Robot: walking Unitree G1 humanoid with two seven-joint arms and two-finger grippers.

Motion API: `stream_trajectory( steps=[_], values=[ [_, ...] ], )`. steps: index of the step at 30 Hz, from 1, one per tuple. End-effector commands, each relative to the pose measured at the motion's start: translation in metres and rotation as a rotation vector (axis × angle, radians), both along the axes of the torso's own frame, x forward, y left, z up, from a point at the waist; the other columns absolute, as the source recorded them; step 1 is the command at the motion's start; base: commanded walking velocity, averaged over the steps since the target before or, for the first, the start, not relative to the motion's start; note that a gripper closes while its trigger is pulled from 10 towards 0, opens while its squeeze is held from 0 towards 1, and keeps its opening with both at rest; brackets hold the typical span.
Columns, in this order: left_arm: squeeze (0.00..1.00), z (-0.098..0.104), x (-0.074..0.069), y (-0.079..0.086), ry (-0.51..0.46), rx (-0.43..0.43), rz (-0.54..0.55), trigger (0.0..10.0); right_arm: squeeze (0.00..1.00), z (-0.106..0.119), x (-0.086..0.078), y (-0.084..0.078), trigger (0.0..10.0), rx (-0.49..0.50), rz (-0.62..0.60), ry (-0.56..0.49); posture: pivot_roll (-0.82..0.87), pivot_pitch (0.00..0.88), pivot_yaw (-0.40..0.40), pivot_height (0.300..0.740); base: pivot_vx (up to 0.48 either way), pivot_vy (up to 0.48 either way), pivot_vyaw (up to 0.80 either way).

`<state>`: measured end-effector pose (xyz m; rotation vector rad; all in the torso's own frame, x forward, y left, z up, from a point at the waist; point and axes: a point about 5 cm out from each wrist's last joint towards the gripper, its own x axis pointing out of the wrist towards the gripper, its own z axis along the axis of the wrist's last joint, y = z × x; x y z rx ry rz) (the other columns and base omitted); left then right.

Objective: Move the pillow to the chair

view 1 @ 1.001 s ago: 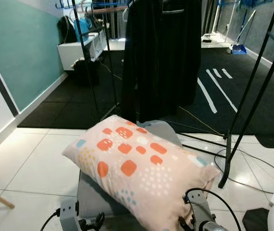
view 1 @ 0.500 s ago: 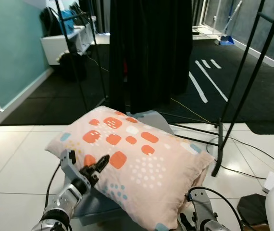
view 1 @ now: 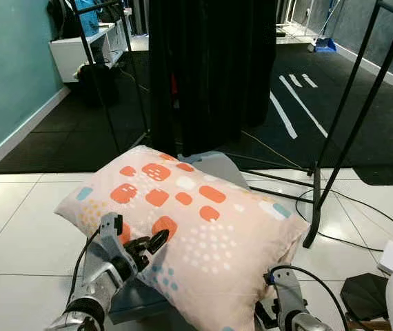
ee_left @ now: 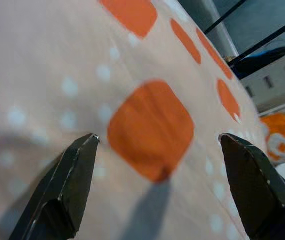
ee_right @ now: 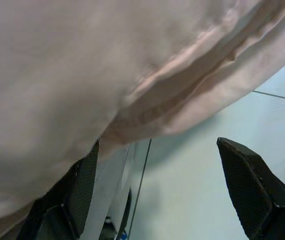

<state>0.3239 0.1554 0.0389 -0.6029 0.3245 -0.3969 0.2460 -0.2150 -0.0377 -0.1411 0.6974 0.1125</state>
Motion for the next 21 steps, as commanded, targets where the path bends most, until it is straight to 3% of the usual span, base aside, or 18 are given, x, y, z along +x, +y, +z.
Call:
stream_trajectory(
  steps=[1, 2, 3, 4, 5, 6, 7, 8, 11, 16, 21],
  values=[
    [0.0, -0.003, -0.001, 0.007, 0.025, 0.04, 0.022, 10.0, 0.0, 0.001, 0.001, 0.003, 10.0, 0.007, -0.013, -0.021, -0.31, 0.094, 0.039, 0.5, 0.0, 0.0, 0.0],
    [0.0, -0.003, 0.0, 0.009, 0.039, 0.063, 0.041, 10.0, 0.0, 0.037, 0.043, -0.007, 10.0, 0.009, -0.015, -0.114, -0.32, 0.1, 0.048, 0.5, 0.0, 0.0, 0.0],
    [0.0, -0.003, 0.0, 0.009, 0.039, 0.063, 0.041, 10.0, 0.0, 0.037, 0.043, -0.007, 10.0, 0.009, -0.015, -0.114, -0.32, 0.1, 0.048, 0.5, 0.0, 0.0, 0.0],
    [0.0, -0.004, 0.001, 0.012, 0.063, 0.091, 0.072, 10.0, 0.0, 0.074, 0.076, -0.015, 10.0, 0.02, -0.022, -0.196, -0.33, 0.103, 0.054, 0.5, 0.0, 0.0, 0.0],
    [0.0, -0.007, 0.0, 0.017, 0.104, 0.129, 0.112, 10.0, 0.0, 0.104, 0.096, -0.024, 10.0, 0.02, -0.029, -0.255, -0.34, 0.114, 0.067, 0.5, 0.0, 0.0, 0.0],
    [0.0, -0.007, 0.0, 0.017, 0.104, 0.129, 0.112, 10.0, 0.0, 0.104, 0.096, -0.024, 10.0, 0.02, -0.029, -0.255, -0.34, 0.114, 0.067, 0.5, 0.0, 0.0, 0.0],
    [0.0, -0.014, -0.003, 0.022, 0.172, 0.19, 0.149, 10.0, 0.0, 0.122, 0.106, -0.03, 10.0, 0.013, -0.037, -0.287, -0.35, 0.119, 0.072, 0.5, 0.0, 0.0, 0.0],
    [0.0, -0.02, -0.007, 0.027, 0.228, 0.249, 0.18, 10.0, 0.0, 0.126, 0.107, -0.035, 10.0, 0.0, -0.043, -0.293, -0.35, 0.119, 0.073, 0.5, 0.0, 0.0, 0.0],
    [0.0, -0.031, -0.016, 0.033, 0.322, 0.304, 0.205, 10.0, 0.0, 0.127, 0.106, -0.041, 10.0, -0.021, -0.055, -0.286, -0.35, 0.123, 0.075, 0.5, 0.0, 0.0, 0.0],
    [0.0, -0.043, -0.029, 0.042, 0.397, 0.29, 0.214, 10.0, 0.0, 0.127, 0.104, -0.05, 10.0, -0.067, -0.087, -0.269, -0.33, 0.123, 0.069, 0.5, 0.0, 0.0, 0.0],
    [0.0, -0.047, -0.034, 0.048, 0.417, 0.282, 0.24, 10.0, 0.0, 0.131, 0.107, -0.046, 10.0, -0.034, -0.071, -0.271, -0.32, 0.122, 0.065, 0.5, 0.0, 0.0, 0.0]
  ],
)
